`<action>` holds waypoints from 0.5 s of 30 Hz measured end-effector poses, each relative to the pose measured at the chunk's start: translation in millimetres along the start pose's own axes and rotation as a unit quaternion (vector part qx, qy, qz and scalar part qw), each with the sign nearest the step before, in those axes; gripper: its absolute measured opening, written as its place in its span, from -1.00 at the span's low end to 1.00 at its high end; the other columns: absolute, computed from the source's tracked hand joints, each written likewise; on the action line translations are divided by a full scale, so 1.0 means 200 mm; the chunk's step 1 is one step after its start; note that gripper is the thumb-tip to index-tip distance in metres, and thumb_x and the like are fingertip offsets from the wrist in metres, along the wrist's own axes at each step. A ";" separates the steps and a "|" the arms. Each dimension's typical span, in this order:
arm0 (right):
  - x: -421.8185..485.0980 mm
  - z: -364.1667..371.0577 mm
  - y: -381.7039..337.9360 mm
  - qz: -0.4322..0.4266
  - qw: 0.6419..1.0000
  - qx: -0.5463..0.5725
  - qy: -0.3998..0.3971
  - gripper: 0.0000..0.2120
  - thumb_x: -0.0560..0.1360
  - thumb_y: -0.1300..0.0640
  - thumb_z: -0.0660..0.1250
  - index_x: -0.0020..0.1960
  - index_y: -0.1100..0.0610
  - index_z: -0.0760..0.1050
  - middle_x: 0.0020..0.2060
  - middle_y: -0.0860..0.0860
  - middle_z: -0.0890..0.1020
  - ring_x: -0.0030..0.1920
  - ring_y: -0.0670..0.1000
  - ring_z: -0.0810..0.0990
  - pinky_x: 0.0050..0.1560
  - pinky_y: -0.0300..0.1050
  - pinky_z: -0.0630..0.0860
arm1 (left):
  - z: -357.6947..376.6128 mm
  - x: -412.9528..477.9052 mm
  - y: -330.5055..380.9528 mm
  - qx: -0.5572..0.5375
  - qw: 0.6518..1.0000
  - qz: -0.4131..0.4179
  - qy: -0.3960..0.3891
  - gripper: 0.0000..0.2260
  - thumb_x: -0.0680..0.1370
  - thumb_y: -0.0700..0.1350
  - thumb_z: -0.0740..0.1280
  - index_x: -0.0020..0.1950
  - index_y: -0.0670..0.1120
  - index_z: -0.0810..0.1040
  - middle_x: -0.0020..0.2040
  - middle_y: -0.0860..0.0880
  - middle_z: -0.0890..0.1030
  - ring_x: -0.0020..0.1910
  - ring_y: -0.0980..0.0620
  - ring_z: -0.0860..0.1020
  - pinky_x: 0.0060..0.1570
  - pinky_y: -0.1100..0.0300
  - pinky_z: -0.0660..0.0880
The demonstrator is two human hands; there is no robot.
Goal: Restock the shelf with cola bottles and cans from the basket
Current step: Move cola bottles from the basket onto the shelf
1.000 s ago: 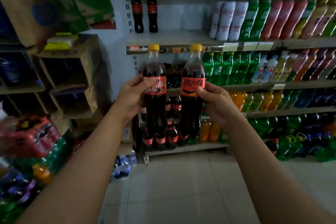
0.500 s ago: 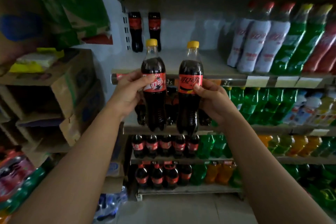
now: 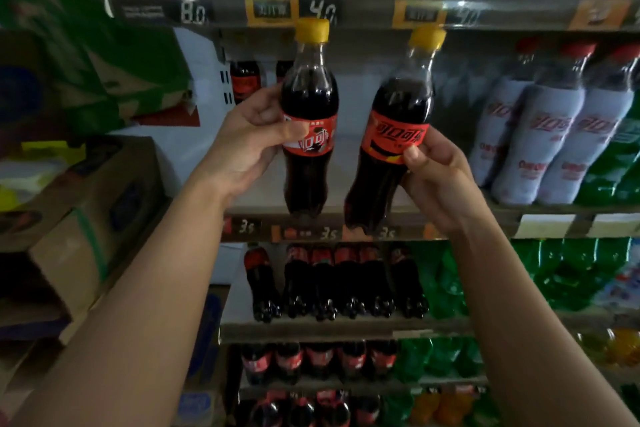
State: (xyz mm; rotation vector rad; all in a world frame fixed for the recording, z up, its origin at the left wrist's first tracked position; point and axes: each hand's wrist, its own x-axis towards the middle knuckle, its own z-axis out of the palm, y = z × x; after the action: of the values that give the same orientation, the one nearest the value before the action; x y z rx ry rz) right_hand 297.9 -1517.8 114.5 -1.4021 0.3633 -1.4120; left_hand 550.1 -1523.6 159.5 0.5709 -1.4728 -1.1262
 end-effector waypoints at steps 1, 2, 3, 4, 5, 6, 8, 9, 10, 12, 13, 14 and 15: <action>0.04 -0.01 0.00 -0.009 1.000 0.006 -0.007 -0.49 0.42 0.12 0.48 0.29 0.27 0.42 0.05 0.11 0.63 0.12 0.09 0.57 0.19 -0.01 0.48 | -0.01 0.05 0.00 0.002 1.000 0.003 -0.011 -0.37 0.21 -0.18 0.56 0.26 -0.14 0.48 0.06 -0.01 0.68 0.15 -0.01 0.60 0.07 0.14 0.53; 0.08 -0.02 0.01 -0.016 1.000 0.006 -0.010 -0.48 0.42 0.13 0.48 0.29 0.28 0.41 0.06 0.11 0.63 0.13 0.08 0.57 0.19 -0.02 0.47 | -0.02 0.09 0.00 0.006 1.000 0.004 -0.022 -0.36 0.21 -0.20 0.54 0.26 -0.13 0.47 0.06 0.01 0.68 0.16 0.00 0.60 0.06 0.15 0.54; 0.11 -0.03 0.01 -0.019 1.000 0.005 -0.011 -0.46 0.42 0.15 0.48 0.31 0.29 0.38 0.08 0.11 0.62 0.14 0.07 0.56 0.19 -0.04 0.47 | -0.04 0.13 -0.01 0.012 0.999 0.002 -0.032 -0.35 0.20 -0.21 0.53 0.27 -0.11 0.46 0.07 0.02 0.68 0.18 0.00 0.59 0.05 0.15 0.54; 0.15 -0.05 0.02 -0.023 1.000 0.002 -0.010 -0.43 0.42 0.18 0.48 0.33 0.31 0.35 0.09 0.11 0.61 0.15 0.07 0.55 0.19 -0.06 0.47 | -0.06 0.17 -0.02 0.023 0.999 0.004 -0.042 -0.33 0.18 -0.23 0.54 0.27 -0.09 0.47 0.09 0.02 0.67 0.20 0.00 0.58 0.06 0.14 0.55; 0.16 -0.06 0.02 -0.023 1.000 -0.003 -0.013 -0.42 0.41 0.20 0.48 0.35 0.31 0.34 0.11 0.11 0.61 0.16 0.06 0.55 0.20 -0.07 0.47 | -0.07 0.19 -0.03 0.038 0.998 0.002 -0.047 -0.31 0.16 -0.26 0.56 0.26 -0.07 0.47 0.10 0.03 0.67 0.21 0.01 0.57 0.06 0.13 0.56; 0.18 -0.07 0.03 -0.023 0.999 -0.015 -0.019 -0.42 0.41 0.22 0.48 0.35 0.30 0.34 0.11 0.11 0.61 0.16 0.05 0.56 0.20 -0.08 0.47 | -0.07 0.22 -0.05 0.051 0.997 -0.002 -0.050 -0.31 0.16 -0.30 0.56 0.26 -0.05 0.47 0.09 0.04 0.67 0.22 0.02 0.57 0.06 0.13 0.57; 0.22 -0.10 0.06 -0.014 0.998 -0.048 -0.023 -0.48 0.42 0.29 0.44 0.33 0.27 0.37 0.10 0.09 0.63 0.14 0.02 0.58 0.17 -0.10 0.49 | -0.08 0.25 -0.09 0.068 0.996 -0.013 -0.050 -0.35 0.20 -0.38 0.49 0.26 -0.06 0.47 0.08 0.05 0.67 0.20 0.06 0.58 0.06 0.15 0.57; 0.24 -0.12 0.07 -0.003 0.998 -0.061 -0.019 -0.51 0.42 0.33 0.39 0.32 0.26 0.38 0.09 0.07 0.64 0.13 0.02 0.59 0.16 -0.11 0.50 | -0.08 0.27 -0.11 0.073 0.996 -0.018 -0.051 -0.36 0.22 -0.39 0.46 0.27 -0.08 0.46 0.11 0.04 0.66 0.21 0.07 0.57 0.09 0.15 0.56; 0.26 -0.14 0.10 0.006 0.997 -0.074 -0.015 -0.54 0.42 0.36 0.35 0.31 0.25 0.39 0.08 0.06 0.65 0.12 0.01 0.61 0.14 -0.12 0.51 | -0.09 0.29 -0.14 0.076 0.995 -0.023 -0.052 -0.36 0.23 -0.38 0.44 0.28 -0.10 0.46 0.14 0.01 0.64 0.22 0.06 0.56 0.13 0.13 0.55; 0.29 -0.17 0.13 0.022 0.996 -0.088 -0.015 -0.57 0.43 0.38 0.32 0.28 0.22 0.42 0.06 0.03 0.67 0.12 -0.01 0.62 0.13 -0.15 0.52 | -0.11 0.32 -0.18 0.067 0.996 -0.033 -0.045 -0.39 0.24 -0.36 0.43 0.27 -0.08 0.48 0.15 0.00 0.64 0.23 0.05 0.56 0.17 0.13 0.53; 0.31 -0.18 0.15 0.026 0.995 -0.092 -0.013 -0.58 0.44 0.34 0.35 0.28 0.20 0.43 0.07 0.04 0.67 0.14 0.00 0.61 0.14 -0.14 0.51 | -0.12 0.34 -0.19 0.059 0.997 -0.033 -0.037 -0.41 0.25 -0.36 0.42 0.26 -0.06 0.49 0.13 0.02 0.66 0.22 0.06 0.57 0.14 0.16 0.54; 0.33 -0.19 0.16 0.027 0.995 -0.097 -0.008 -0.57 0.44 0.27 0.41 0.28 0.20 0.43 0.08 0.05 0.66 0.17 0.02 0.59 0.17 -0.13 0.50 | -0.13 0.37 -0.21 0.053 0.998 -0.034 -0.029 -0.43 0.26 -0.35 0.42 0.25 -0.05 0.50 0.11 0.03 0.67 0.21 0.07 0.58 0.12 0.19 0.54; 0.35 -0.20 0.17 0.027 0.995 -0.096 -0.001 -0.54 0.43 0.21 0.45 0.29 0.22 0.43 0.10 0.07 0.65 0.19 0.04 0.58 0.19 -0.11 0.49 | -0.14 0.39 -0.22 0.046 0.998 -0.037 -0.021 -0.45 0.27 -0.34 0.42 0.24 -0.04 0.50 0.10 0.04 0.68 0.20 0.08 0.58 0.10 0.22 0.54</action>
State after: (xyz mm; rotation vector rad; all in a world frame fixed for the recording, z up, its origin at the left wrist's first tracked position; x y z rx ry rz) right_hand 297.1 -1604.9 113.8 -1.5359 0.5434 -1.3599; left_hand 547.0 -1617.7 155.4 0.6729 -1.5576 -1.1376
